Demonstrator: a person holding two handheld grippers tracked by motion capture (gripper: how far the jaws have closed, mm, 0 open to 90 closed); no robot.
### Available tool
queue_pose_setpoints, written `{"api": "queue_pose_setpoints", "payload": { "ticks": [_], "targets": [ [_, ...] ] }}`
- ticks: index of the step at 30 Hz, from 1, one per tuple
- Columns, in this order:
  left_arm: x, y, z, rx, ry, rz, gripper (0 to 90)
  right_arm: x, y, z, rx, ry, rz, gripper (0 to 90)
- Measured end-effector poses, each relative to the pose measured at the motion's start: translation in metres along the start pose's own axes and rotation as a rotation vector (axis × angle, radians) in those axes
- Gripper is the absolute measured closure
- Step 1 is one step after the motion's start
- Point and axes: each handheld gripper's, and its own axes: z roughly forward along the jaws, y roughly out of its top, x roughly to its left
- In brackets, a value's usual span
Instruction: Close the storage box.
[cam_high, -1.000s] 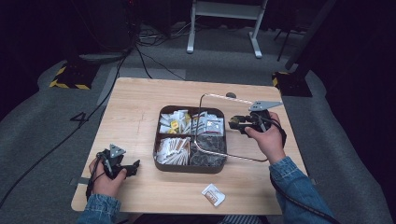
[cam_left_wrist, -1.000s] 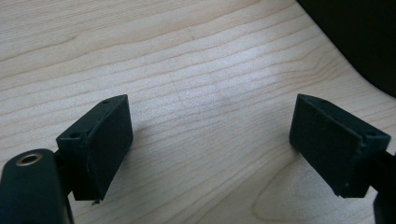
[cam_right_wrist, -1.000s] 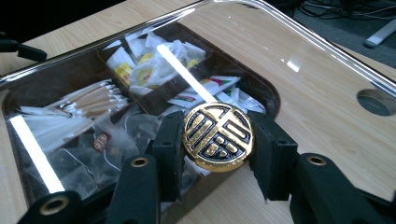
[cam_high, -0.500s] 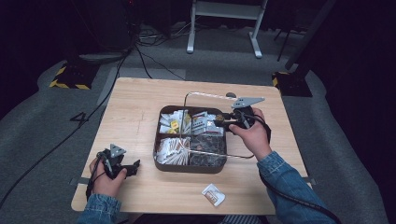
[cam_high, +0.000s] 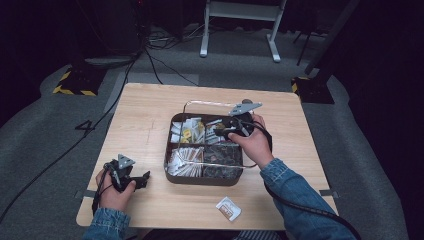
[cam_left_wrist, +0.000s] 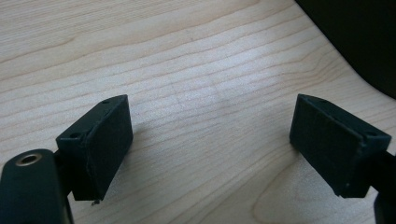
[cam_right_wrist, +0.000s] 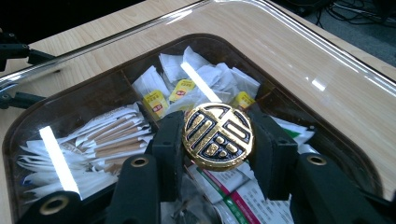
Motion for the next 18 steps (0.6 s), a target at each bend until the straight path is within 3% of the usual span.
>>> {"api": "queue_pose_setpoints", "payload": {
  "ticks": [18],
  "targets": [
    [0.0,0.0,0.0,0.0,0.0,0.001,13.9,0.02,-0.009,0.047,0.043,0.001,-0.013,58.4]
  ]
}}
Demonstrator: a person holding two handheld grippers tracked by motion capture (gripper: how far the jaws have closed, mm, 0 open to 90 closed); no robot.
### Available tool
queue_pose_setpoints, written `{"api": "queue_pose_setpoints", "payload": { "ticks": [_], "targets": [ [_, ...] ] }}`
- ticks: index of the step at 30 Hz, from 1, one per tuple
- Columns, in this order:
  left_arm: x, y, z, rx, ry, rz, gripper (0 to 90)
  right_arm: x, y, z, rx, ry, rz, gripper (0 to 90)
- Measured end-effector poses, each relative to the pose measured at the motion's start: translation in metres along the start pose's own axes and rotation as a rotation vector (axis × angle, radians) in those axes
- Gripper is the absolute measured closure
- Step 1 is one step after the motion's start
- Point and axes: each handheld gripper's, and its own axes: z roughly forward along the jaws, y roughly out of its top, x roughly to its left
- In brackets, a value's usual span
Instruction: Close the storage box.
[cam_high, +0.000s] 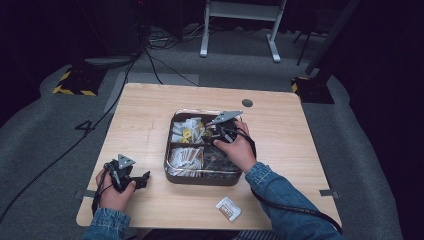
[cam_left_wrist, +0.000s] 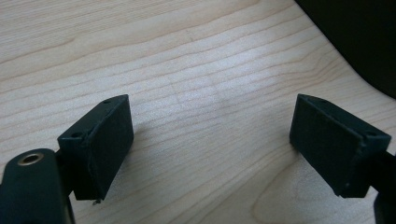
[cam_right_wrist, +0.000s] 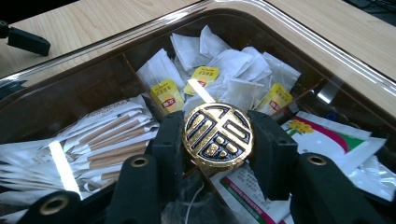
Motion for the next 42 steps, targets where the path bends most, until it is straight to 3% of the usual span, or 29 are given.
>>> {"api": "queue_pose_setpoints", "payload": {
  "ticks": [13,35,42],
  "targets": [
    [0.0,0.0,0.0,0.0,0.0,0.0,13.9,0.005,-0.01,0.012,0.003,-0.006,0.005,58.4],
    [0.0,0.0,0.0,0.0,-0.001,0.0,13.9,0.008,-0.014,0.014,0.017,0.02,0.007,57.7],
    [0.0,0.0,0.0,0.0,-0.001,0.0,13.9,0.009,-0.012,0.014,-0.007,0.037,0.003,50.7]
  ]
}}
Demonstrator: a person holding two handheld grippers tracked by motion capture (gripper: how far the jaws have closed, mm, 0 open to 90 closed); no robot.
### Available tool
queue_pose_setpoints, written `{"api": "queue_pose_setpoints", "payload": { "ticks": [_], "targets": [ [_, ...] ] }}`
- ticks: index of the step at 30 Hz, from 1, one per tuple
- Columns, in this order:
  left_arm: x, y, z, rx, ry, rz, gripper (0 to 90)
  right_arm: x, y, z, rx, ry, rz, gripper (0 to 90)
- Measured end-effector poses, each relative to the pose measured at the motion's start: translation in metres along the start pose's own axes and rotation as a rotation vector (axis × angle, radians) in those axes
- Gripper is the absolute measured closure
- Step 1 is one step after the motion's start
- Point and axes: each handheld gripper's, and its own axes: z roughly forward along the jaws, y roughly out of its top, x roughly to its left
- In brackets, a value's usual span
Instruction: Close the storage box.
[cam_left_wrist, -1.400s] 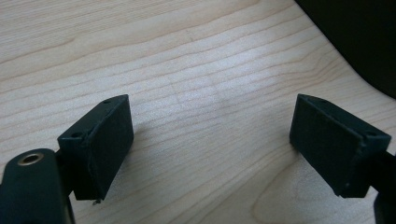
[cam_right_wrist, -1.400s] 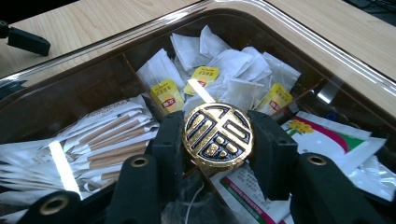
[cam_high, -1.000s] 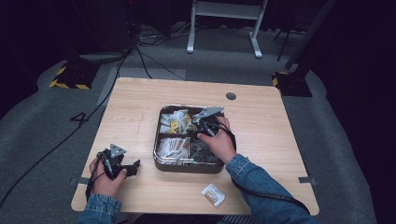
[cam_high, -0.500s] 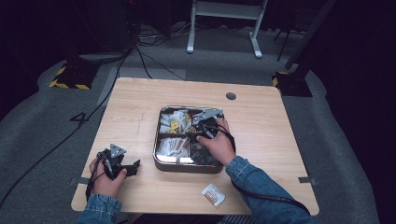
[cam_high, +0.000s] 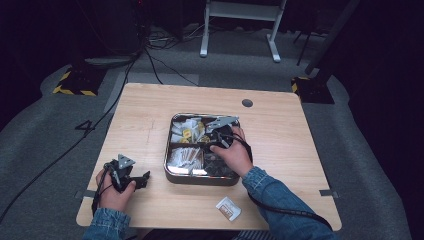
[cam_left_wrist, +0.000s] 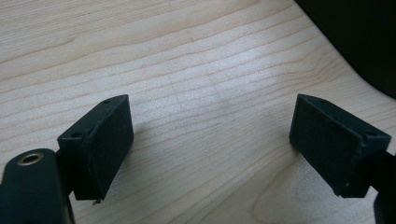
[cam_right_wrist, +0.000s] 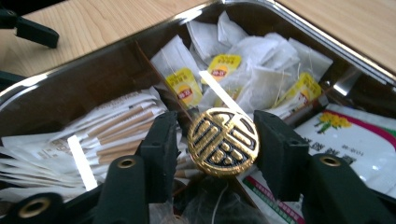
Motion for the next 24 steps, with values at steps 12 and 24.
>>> {"api": "queue_pose_setpoints", "payload": {
  "ticks": [12,24],
  "targets": [
    [0.0,0.0,0.0,0.0,0.0,0.0,13.9,-0.001,0.006,-0.019,-0.079,0.002,0.007,37.6],
    [-0.001,0.0,0.0,-0.002,0.001,0.003,14.3,-0.004,0.012,-0.061,-0.124,0.012,-0.004,35.4]
  ]
}}
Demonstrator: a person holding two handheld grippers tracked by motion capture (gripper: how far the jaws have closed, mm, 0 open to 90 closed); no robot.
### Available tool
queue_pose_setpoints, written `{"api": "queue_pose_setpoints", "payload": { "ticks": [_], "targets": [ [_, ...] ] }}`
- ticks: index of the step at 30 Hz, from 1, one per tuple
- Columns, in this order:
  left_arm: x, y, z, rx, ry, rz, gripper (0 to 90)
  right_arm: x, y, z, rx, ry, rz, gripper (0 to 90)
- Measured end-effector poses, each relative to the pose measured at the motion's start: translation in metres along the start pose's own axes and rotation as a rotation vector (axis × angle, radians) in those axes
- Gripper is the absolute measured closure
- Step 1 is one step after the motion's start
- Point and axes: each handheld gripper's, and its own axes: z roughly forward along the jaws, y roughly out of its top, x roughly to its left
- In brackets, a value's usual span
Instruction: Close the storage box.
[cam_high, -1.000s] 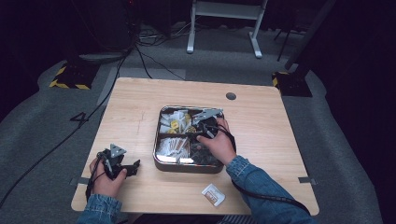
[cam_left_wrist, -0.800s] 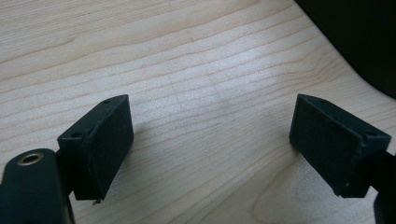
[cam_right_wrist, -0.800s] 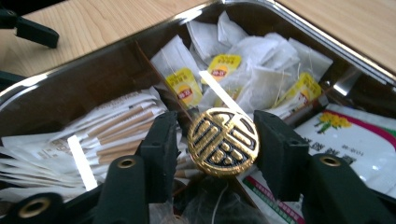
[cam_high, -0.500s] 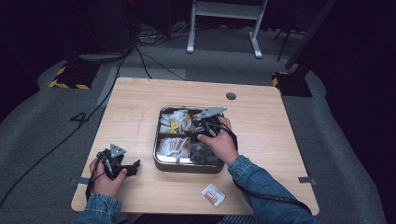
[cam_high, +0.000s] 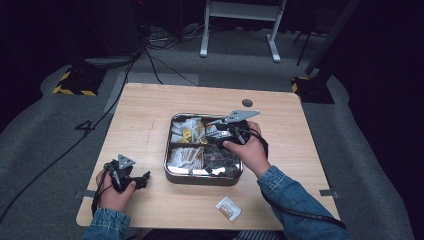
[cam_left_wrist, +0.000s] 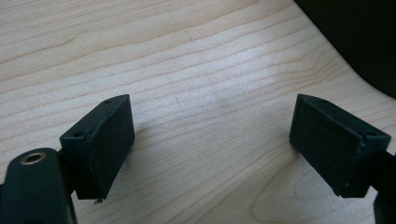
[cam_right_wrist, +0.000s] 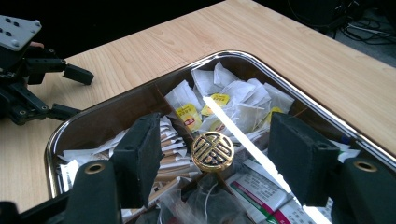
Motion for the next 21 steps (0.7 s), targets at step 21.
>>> {"api": "queue_pose_setpoints", "payload": {
  "ticks": [21],
  "targets": [
    [-0.002,-0.002,-0.002,0.002,-0.004,0.005,14.3,-0.022,-0.014,-0.055,-0.017,-0.051,0.02,35.2]
  ]
}}
